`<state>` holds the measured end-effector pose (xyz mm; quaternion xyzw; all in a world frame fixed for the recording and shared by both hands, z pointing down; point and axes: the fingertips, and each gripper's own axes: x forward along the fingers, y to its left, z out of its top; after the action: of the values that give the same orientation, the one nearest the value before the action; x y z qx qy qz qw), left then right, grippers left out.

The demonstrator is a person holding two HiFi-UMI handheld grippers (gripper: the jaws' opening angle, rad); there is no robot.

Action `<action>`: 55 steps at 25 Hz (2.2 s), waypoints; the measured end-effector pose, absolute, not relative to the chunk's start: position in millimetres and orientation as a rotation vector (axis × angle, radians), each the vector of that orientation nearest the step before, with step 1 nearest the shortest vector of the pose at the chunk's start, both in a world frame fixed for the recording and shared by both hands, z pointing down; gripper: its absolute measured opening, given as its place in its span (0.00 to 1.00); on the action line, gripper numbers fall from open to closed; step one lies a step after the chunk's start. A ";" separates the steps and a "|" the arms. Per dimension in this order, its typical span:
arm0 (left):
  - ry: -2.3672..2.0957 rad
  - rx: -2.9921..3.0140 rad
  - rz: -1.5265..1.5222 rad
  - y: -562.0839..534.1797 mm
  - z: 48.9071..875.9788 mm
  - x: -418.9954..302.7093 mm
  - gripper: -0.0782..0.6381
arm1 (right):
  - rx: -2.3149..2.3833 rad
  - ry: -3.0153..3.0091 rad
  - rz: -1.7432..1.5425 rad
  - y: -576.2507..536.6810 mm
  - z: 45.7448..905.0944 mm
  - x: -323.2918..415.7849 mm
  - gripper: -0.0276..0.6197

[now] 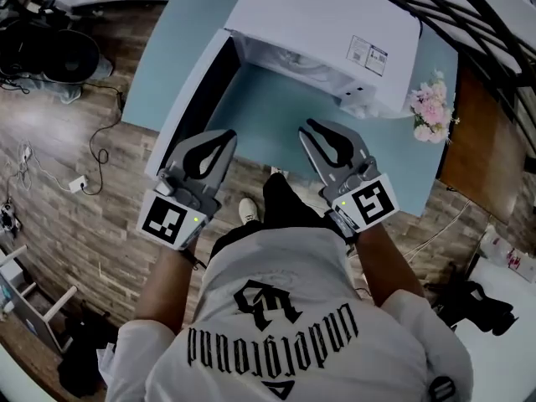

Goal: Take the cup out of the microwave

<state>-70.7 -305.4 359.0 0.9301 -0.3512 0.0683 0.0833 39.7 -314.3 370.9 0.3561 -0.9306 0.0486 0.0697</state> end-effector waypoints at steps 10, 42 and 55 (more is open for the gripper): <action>-0.990 2.765 0.236 -345.5 402.2 -42.9 0.18 | 1.018 -2.764 0.244 -353.6 430.2 44.0 0.16; -1.004 2.726 0.299 -420.8 501.7 -26.3 0.18 | 1.087 -2.740 0.313 -455.2 563.6 39.2 0.24; -1.016 2.699 0.299 -429.9 512.6 -28.4 0.18 | 1.094 -2.770 0.307 -481.9 569.3 21.5 0.24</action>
<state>-28.4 -429.9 512.6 0.9241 -0.3478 0.1023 0.1209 21.5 -481.9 569.3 0.3643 -0.9227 0.1023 0.0737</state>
